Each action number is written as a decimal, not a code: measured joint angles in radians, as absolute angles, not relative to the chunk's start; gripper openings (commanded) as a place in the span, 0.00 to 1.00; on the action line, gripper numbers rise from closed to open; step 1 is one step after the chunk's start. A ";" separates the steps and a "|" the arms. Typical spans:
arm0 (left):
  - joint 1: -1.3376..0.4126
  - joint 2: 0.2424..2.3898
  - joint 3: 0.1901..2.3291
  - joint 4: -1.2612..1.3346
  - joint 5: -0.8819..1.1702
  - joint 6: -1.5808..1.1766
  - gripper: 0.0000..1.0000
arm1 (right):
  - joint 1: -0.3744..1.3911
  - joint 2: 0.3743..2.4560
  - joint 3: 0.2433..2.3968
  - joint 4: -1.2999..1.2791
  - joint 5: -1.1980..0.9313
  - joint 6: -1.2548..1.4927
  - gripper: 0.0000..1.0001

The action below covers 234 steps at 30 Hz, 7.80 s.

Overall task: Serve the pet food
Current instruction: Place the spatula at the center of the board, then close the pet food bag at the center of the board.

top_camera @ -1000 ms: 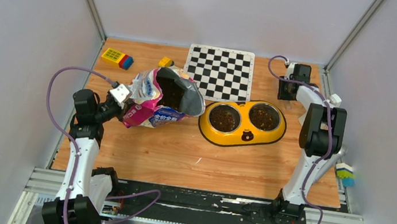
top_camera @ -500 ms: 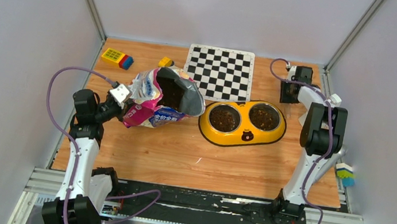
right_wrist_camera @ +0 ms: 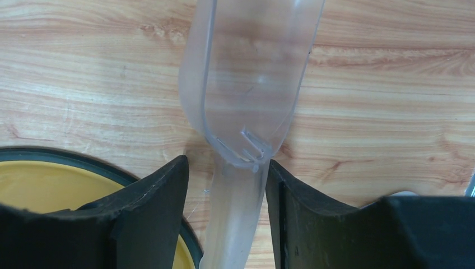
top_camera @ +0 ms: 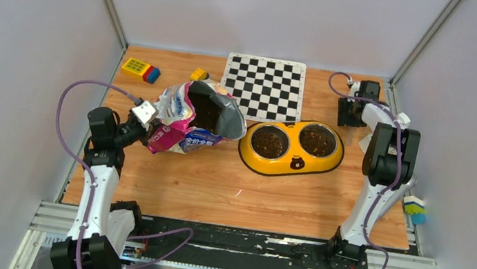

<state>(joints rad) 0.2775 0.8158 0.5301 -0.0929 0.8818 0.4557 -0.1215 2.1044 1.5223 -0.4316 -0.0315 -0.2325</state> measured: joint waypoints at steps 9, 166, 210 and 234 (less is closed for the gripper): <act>0.278 0.817 0.530 -0.093 0.883 0.456 0.00 | -0.121 2.072 1.545 -0.501 -0.036 -0.245 0.63; 0.111 0.799 1.269 -0.869 0.345 0.500 0.00 | 0.576 1.943 2.094 -0.722 -0.638 -0.730 0.00; 0.170 0.775 1.137 -0.686 0.212 0.533 0.00 | 0.690 1.942 1.952 -0.706 -0.949 -0.817 0.86; 0.170 0.845 1.229 -0.734 0.109 0.519 0.00 | 0.703 1.998 2.142 -0.781 -0.692 -0.743 0.00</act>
